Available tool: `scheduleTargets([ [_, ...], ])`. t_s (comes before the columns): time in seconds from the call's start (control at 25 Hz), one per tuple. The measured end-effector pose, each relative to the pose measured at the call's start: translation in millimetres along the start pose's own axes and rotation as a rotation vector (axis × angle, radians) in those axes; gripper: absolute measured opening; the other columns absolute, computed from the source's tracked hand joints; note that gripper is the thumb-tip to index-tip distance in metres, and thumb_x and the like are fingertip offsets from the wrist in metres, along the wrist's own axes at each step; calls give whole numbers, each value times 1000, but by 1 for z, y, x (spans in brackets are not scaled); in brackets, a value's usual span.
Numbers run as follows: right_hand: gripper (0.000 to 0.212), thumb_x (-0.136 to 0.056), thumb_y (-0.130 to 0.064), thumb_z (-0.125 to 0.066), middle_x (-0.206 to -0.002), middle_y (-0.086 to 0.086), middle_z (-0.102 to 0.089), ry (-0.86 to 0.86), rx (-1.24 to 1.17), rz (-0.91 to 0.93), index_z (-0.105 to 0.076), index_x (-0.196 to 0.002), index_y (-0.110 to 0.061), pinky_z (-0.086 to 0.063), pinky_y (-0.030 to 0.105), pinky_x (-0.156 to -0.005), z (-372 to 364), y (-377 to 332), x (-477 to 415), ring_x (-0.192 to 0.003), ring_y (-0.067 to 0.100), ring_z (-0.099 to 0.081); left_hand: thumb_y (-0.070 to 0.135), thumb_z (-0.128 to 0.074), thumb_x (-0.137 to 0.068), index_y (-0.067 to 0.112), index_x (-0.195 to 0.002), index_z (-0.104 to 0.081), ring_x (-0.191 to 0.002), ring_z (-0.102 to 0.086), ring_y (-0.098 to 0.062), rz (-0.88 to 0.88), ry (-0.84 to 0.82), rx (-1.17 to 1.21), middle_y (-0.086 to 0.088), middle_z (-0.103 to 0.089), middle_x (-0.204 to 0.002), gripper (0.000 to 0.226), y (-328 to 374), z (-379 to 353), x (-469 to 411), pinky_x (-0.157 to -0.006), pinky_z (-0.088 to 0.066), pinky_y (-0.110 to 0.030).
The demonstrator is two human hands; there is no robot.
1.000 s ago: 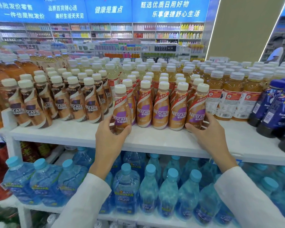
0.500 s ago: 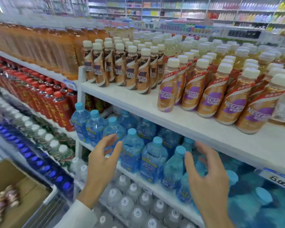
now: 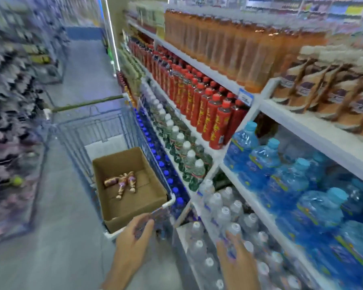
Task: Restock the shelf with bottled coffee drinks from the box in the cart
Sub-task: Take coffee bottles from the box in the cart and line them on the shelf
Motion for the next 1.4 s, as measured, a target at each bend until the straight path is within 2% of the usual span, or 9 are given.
scheduleTargets([
  [0.2, 58, -96, -49, -56, -143, -7, -51, -171, 88, 20, -48, -147, -24, -27, -5, -94, -114, -47, -22, -136, 16, -48, 14, -74, -92, 21, -104, -74, -87, -72, -3, 125, 128, -36, 0, -77, -98, 14, -50, 87, -27, -75, -50, -5],
  [0.32, 41, -96, -27, -67, -139, 9, -58, -187, 52, -27, -62, -133, -8, -41, 27, -106, -162, -76, -40, -132, 27, -53, 13, -73, -93, 15, -110, -74, -99, -71, -20, 202, 156, -23, -6, -76, -106, 17, -66, 118, -43, -82, -52, -17],
  [0.4, 40, -97, -33, -65, -137, 7, -60, -237, 99, -44, -63, -132, -12, -41, 35, -108, -185, -91, -55, -128, 24, -55, 15, -72, -94, 16, -113, -73, -104, -69, -21, 258, 193, -9, -5, -74, -109, 19, -76, 133, -55, -89, -50, -26],
  [0.68, 49, -100, -48, -55, -144, -9, -53, -394, 204, -117, -52, -144, -26, -40, 30, -110, -239, -107, -134, -134, 13, -49, 21, -67, -98, 17, -117, -70, -111, -65, -22, 407, 223, 3, -2, -72, -114, 20, -101, 135, -117, -90, -46, -28],
  [0.88, 47, -100, -51, -53, -143, -11, -56, -470, 247, -58, -52, -142, -30, -41, 27, -105, -274, -119, -212, -129, 9, -51, 28, -65, -99, 33, -110, -68, -110, -64, -8, 454, 243, -112, 15, -71, -110, 12, -103, 128, -193, -79, -47, -14],
  [1.04, 51, -101, -50, -51, -147, -7, -52, -568, 296, -73, -48, -146, -27, -38, 30, -108, -299, -133, -269, -134, 12, -47, 35, -63, -100, 32, -122, -65, -109, -63, 1, 478, 256, -171, 19, -68, -114, 23, -105, 122, -263, -88, -49, -21],
  [1.16, 49, -102, -49, -51, -149, -7, -50, -606, 330, -136, -47, -146, -28, -35, 24, -99, -315, -138, -305, -134, 13, -45, 39, -63, -99, 34, -122, -63, -102, -60, 14, 521, 244, -170, 24, -66, -112, 23, -126, 110, -323, -89, -48, -17],
  [1.32, 48, -101, -50, -52, -145, -11, -53, -601, 362, -219, -49, -145, -31, -39, 25, -100, -338, -126, -333, -129, 11, -50, 45, -56, -101, 21, -132, -61, -107, -58, -11, 627, 84, -302, 11, -61, -117, 40, -184, 94, -427, -91, -47, -28],
  [1.4, 43, -99, -49, -55, -140, -12, -57, -573, 379, -268, -53, -140, -33, -41, 27, -99, -352, -117, -343, -124, 10, -54, 45, -55, -101, 13, -127, -63, -110, -60, -21, 810, 40, -197, 0, -64, -124, 42, -219, 89, -486, -98, -47, -32],
])
Point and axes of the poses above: each hand's wrist, its own x-axis away from the middle knuckle, its own z-axis out of the back of the hand, y = z × x, the point moved 2 cm from there along -x, towards the middle knuckle
